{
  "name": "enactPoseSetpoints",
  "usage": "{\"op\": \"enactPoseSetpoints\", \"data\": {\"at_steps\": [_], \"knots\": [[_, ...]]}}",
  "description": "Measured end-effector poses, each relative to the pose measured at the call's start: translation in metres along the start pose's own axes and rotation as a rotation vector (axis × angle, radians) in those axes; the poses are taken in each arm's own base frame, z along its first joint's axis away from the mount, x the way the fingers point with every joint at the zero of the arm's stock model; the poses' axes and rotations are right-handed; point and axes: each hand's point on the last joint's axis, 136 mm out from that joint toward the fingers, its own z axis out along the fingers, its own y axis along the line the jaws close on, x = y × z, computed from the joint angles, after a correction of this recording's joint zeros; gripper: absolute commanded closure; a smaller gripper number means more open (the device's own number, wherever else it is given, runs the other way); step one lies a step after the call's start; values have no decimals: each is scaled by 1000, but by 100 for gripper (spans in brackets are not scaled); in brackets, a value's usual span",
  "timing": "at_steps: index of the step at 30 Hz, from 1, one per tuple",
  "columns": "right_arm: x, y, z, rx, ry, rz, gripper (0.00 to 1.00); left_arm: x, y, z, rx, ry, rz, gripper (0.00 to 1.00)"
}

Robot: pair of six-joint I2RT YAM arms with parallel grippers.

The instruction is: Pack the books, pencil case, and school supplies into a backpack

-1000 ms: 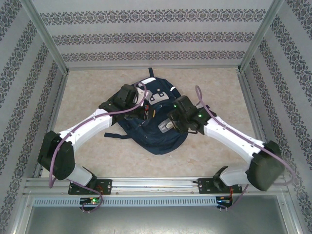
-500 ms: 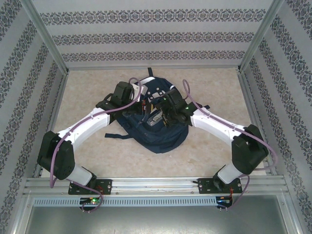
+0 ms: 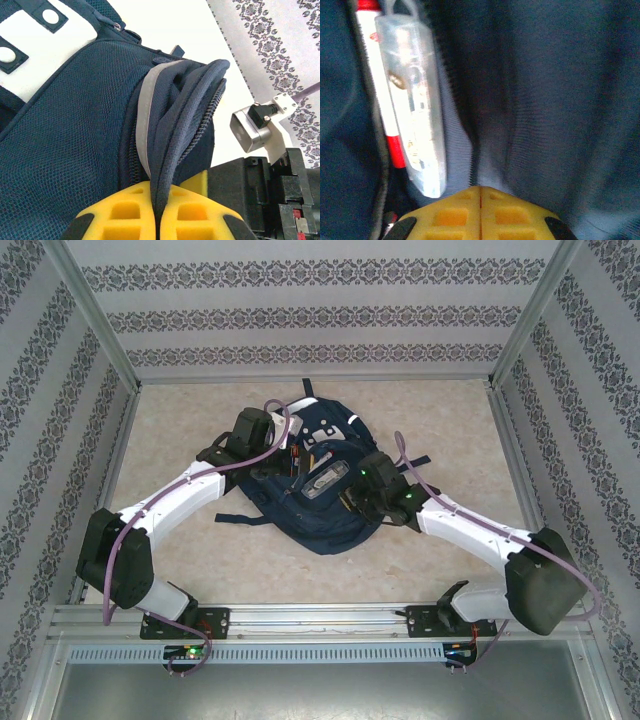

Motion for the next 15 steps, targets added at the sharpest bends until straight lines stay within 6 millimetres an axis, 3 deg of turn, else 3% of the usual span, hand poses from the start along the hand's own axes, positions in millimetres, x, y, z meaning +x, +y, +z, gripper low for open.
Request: {"op": "enactPoseSetpoints", "data": {"at_steps": [8, 15], "knots": [[1, 29, 16, -67, 23, -37, 99, 0, 0, 1, 6, -4, -29, 100], [-4, 13, 57, -15, 28, -27, 94, 2, 0, 2, 17, -2, -45, 100]]}}
